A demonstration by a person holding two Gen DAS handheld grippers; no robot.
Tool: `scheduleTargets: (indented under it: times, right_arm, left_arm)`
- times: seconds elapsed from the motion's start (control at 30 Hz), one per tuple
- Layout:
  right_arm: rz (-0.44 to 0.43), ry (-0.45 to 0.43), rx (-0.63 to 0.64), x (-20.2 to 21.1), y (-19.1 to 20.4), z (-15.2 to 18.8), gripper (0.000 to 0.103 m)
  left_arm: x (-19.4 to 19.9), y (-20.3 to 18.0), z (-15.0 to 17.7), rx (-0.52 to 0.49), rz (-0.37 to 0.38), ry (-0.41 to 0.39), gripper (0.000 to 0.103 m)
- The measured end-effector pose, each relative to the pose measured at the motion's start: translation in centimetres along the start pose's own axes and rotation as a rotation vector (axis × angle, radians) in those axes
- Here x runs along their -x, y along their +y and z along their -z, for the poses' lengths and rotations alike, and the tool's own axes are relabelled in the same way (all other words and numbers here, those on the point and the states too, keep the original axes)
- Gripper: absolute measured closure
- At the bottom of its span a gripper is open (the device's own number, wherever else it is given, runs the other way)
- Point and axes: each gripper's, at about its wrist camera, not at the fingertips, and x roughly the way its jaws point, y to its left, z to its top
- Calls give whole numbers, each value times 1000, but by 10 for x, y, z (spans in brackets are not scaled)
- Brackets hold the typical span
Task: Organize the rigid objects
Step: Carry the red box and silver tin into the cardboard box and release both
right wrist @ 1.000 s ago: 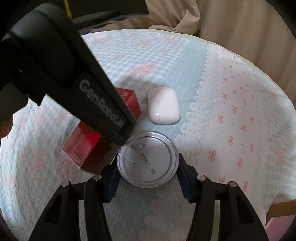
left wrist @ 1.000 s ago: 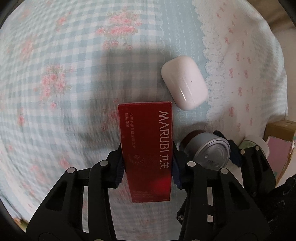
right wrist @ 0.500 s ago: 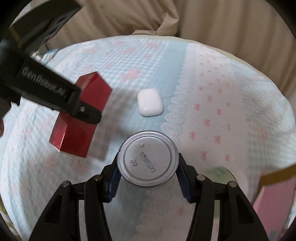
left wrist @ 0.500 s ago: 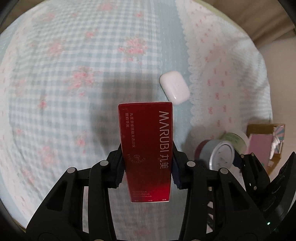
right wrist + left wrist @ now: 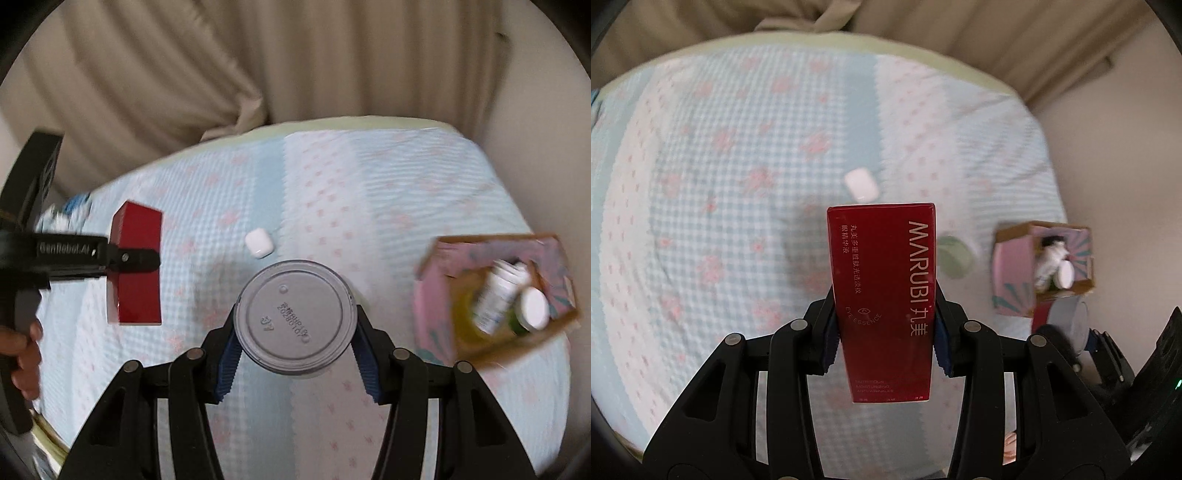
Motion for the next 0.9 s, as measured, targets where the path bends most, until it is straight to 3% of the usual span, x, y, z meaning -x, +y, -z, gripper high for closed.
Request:
scheduleTargets:
  times: [0.23,0.47,0.73,0.9]
  right_arm:
    - [90,-39,-84,71,-64,3,52]
    - [132,-32,-138,111,-153,2,52]
    - [159,12,-167,112,-266,-12,52]
    - [164,61,-185,88,-326,-24,52]
  left_arm:
    - [25,-70,17,-78,42,-31,65]
    - [14,-163,33,-109,79,-40,65]
    - [-43,-262,43,-123,95,-3,65]
    - [-92,-306,41,-137,79,22,65]
